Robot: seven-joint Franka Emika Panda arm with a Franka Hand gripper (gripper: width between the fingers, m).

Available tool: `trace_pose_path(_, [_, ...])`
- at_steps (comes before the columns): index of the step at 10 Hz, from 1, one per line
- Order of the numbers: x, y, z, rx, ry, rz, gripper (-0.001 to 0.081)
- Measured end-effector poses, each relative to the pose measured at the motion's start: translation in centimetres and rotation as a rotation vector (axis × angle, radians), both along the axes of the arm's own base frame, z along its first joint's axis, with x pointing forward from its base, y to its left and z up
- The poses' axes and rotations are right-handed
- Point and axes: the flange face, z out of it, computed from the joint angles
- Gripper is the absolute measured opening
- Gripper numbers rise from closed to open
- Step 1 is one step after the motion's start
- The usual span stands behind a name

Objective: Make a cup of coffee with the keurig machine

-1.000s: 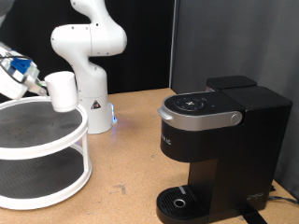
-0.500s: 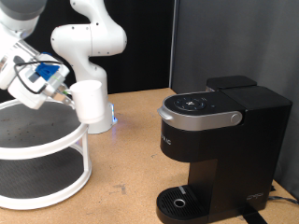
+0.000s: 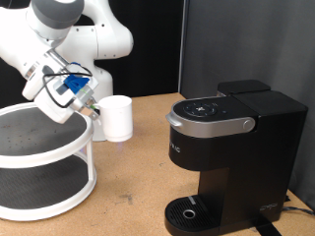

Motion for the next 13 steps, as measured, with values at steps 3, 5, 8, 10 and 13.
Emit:
trace_pose_path(3, [0.0, 0.2, -0.1, 0.012, 0.003, 0.011, 0.0069])
trace_pose_path(5, [0.0, 0.2, -0.7, 0.013, 0.019, 0.009, 0.0069])
trace_pose_path(8, [1.0, 0.8, -3.1, -0.020, 0.040, -0.018, 0.0069])
trace_pose_path(10, [1.8, 1.5, -4.8, -0.040, 0.050, -0.022, 0.0069])
trace_pose_path(13, [2.6, 2.4, -7.0, -0.064, 0.067, -0.015, 0.0069])
